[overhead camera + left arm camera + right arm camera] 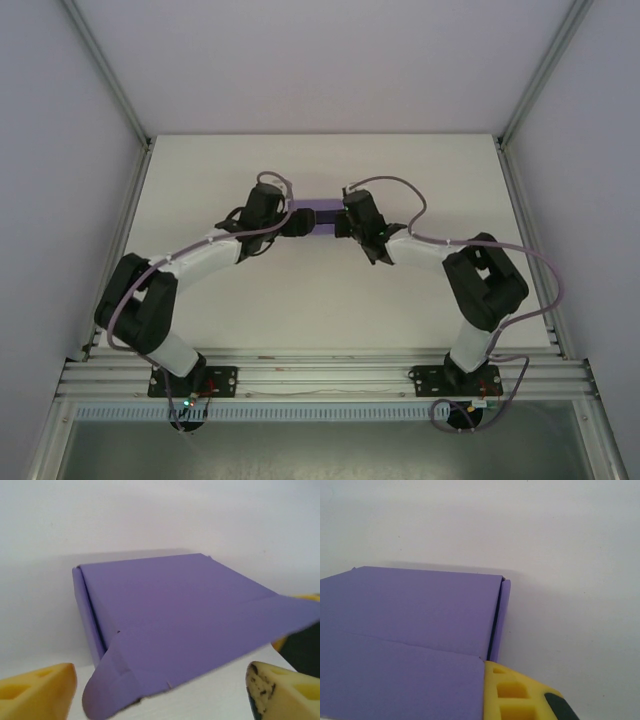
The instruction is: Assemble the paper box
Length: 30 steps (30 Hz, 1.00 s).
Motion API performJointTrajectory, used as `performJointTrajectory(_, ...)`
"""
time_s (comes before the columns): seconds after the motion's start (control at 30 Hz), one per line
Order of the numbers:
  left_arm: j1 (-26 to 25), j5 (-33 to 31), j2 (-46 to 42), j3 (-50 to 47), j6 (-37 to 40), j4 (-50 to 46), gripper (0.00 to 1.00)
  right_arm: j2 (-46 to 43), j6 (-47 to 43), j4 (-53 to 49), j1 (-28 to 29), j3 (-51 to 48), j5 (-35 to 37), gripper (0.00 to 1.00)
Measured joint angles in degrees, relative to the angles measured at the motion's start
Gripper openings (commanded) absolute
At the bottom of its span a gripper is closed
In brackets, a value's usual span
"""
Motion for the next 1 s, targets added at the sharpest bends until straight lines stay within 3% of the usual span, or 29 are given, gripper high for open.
performJointTrajectory(0.23,0.0,-3.91,-4.35,3.52,-3.15,-10.62,1.0,0.0,-1.77,4.66,0.66,-3.58,-0.02,0.0)
performJointTrajectory(0.4,3.78,-5.33,-0.83,10.56,-7.34,-14.71,1.0,-0.11,-2.99,6.88,1.2,-5.81,0.15,0.0)
performJointTrajectory(0.53,7.74,-1.53,5.6,14.93,-10.01,-13.79,0.99,-0.09,-3.91,8.26,1.49,-6.71,0.46,0.0)
performJointTrajectory(0.83,10.01,8.94,19.39,18.51,-9.73,-10.71,0.81,-0.07,-5.22,8.48,1.77,-6.71,1.09,0.11)
performJointTrajectory(1.0,10.01,12.09,20.63,17.03,-8.76,-7.65,0.61,-0.07,-6.38,6.75,1.77,-6.69,1.01,0.16)
